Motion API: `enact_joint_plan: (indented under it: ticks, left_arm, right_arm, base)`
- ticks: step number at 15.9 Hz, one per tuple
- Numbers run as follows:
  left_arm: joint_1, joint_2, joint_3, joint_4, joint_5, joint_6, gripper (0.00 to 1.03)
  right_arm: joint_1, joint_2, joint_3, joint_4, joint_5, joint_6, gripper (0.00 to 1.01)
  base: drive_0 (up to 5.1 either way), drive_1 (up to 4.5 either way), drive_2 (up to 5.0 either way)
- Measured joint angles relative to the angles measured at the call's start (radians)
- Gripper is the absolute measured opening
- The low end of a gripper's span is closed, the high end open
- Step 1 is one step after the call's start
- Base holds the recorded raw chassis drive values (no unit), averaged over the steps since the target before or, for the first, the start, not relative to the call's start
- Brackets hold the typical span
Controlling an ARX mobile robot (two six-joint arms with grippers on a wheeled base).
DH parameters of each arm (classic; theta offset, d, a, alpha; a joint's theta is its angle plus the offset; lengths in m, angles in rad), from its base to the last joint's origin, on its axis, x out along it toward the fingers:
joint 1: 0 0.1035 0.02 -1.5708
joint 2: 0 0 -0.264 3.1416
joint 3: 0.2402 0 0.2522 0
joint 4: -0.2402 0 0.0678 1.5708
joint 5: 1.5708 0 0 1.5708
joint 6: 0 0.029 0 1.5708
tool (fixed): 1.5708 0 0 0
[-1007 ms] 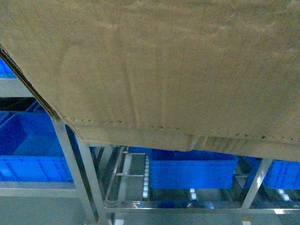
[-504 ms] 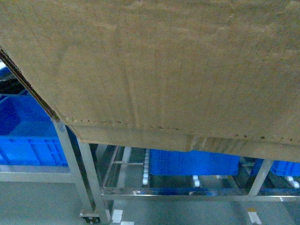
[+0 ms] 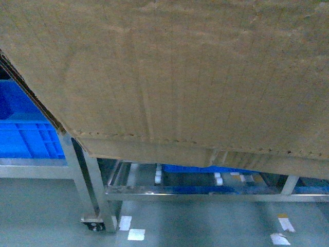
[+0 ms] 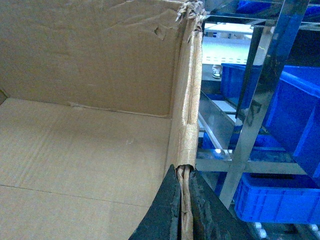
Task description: Sort boxes to right shelf from conveyor
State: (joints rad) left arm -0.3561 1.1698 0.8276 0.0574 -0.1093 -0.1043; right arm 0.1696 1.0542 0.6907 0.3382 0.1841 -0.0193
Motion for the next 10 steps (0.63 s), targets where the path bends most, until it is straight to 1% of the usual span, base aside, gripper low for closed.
enact_joint_plan:
  ticks: [10]
  left_arm:
    - [-0.003,0.001,0.000,0.003,0.000,0.003,0.04]
  right_arm:
    - [-0.001,-0.002,0.000,0.000,0.002,0.000,0.02]
  base:
    - [0.0,0.00,0.0]
